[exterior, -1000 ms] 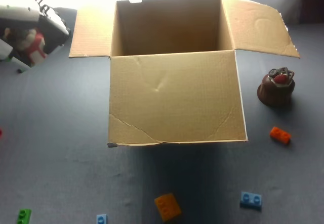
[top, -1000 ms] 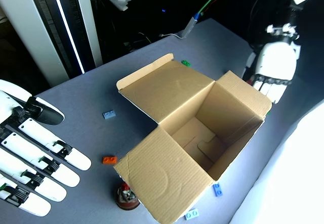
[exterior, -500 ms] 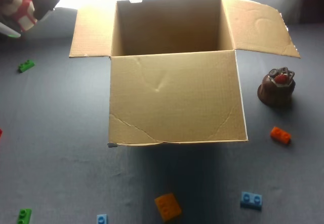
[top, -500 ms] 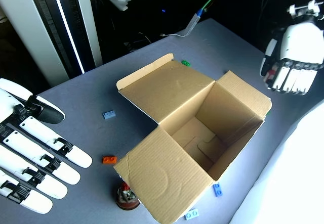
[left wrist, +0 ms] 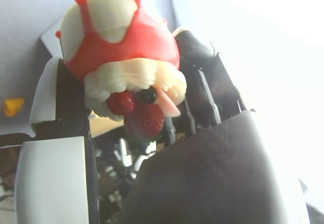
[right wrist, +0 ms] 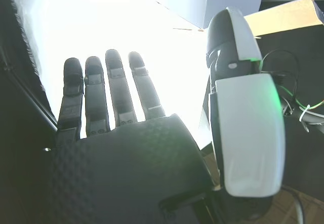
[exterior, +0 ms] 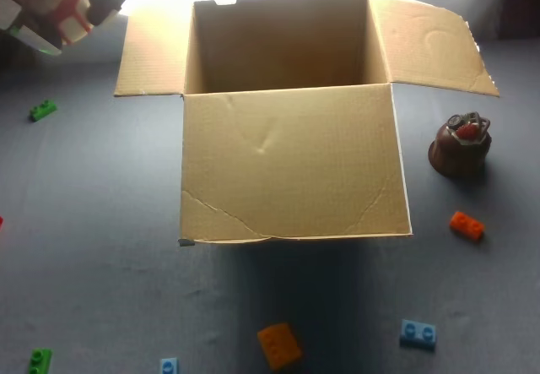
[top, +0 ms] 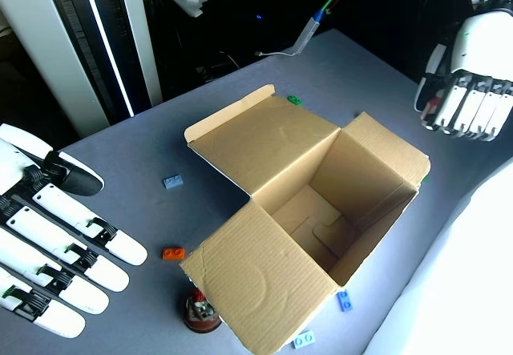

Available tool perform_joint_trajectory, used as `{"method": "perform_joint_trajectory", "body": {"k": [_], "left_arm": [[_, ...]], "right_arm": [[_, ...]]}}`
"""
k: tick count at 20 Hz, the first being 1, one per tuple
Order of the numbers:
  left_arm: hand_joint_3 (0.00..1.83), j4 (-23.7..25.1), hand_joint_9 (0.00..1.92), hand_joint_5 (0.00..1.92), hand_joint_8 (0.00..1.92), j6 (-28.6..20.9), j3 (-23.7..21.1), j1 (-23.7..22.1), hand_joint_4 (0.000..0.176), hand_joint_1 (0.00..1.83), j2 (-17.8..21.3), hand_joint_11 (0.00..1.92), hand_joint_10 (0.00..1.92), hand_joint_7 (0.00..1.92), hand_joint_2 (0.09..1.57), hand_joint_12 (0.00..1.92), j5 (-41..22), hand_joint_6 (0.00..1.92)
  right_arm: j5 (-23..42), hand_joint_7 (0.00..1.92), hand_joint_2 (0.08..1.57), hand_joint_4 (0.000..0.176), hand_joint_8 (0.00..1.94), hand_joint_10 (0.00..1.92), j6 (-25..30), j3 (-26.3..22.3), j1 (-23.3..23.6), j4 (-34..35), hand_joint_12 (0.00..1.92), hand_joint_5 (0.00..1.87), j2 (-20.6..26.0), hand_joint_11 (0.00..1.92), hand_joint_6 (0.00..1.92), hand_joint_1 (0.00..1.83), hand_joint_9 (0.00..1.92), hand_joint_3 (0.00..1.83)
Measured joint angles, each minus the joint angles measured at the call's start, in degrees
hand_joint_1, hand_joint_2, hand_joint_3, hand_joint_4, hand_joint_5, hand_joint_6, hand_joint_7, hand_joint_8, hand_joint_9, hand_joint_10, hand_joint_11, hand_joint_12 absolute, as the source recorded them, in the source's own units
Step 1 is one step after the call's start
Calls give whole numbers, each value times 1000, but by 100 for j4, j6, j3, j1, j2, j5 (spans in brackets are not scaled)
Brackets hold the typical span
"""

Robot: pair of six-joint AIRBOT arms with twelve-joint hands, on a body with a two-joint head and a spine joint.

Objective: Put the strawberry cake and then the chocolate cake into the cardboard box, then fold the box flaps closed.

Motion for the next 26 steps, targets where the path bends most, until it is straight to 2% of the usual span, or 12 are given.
{"method": "perform_joint_trajectory", "body": {"k": [3, 4, 9, 13, 16, 18, 21, 24, 26], "left_arm": [[39, 46, 566, 577, 1747, 2, -157, -260, 0, 1294, 26, 450, 1810, 556, 1312, 1921, 50, 1439], [38, 50, 567, 572, 1739, -2, -240, -334, 0, 1294, 42, 452, 1813, 560, 1312, 1921, 74, 1441], [32, 227, 552, 561, 1734, -9, -785, -367, 0, 1282, 44, 451, 1808, 548, 1324, 1921, 195, 1506], [29, 280, 555, 564, 1753, 7, -1172, -367, 0, 1284, 42, 484, 1841, 532, 1329, 1921, 328, 1485], [30, 354, 545, 572, 1752, 55, -1349, -367, 0, 1288, -59, 484, 1842, 544, 1326, 1921, 435, 1465], [28, 350, 540, 562, 1755, 118, -1388, -367, 0, 1284, -201, 459, 1840, 538, 1331, 1921, 525, 1483], [26, 273, 544, 565, 1777, 240, -1366, -308, 0, 1286, -422, 495, 1846, 527, 1333, 1921, 708, 1469], [27, 264, 537, 549, 1776, 308, -1263, -168, 0, 1280, -597, 464, 1841, 529, 1337, 1921, 817, 1507], [21, 297, 542, 597, 1755, 365, -1263, -85, 0, 1289, -693, 479, 1828, 545, 1324, 1921, 901, 1445]], "right_arm": [[2, 154, 1103, 0, 1, 5, -2, 0, 0, 0, 464, 91, 0, 0, 3, 410, 115, 2], [2, 150, 1102, 0, 0, 2, -2, 2, 0, 0, 416, 91, 0, 0, 2, 422, 109, 1], [2, 162, 1098, 0, 1, 5, -7, 2, 0, 0, 523, 100, 0, 0, 4, 412, 121, 0], [4, 142, 1104, 0, 2, 5, -24, 0, 0, -2, 267, 109, -2, 0, 7, 431, 113, 1], [7, 163, 1099, 0, 4, 12, -24, 0, 0, -2, 324, 111, -2, 0, 5, 420, 137, 0], [15, 175, 1091, 0, 3, 14, -24, 2, 0, 0, 422, 107, -9, 0, 2, 429, 149, 0], [50, 172, 1086, 0, 0, 8, -24, 2, 0, 2, 464, 107, -15, 0, 2, 439, 141, 0], [66, 162, 1092, 0, 1, 2, -26, 0, 0, -2, 373, 104, -26, 0, 1, 407, 118, 0], [85, 142, 1097, 0, 0, 1, -26, 2, 0, 0, 334, 98, -26, 0, 1, 400, 110, 2]]}}
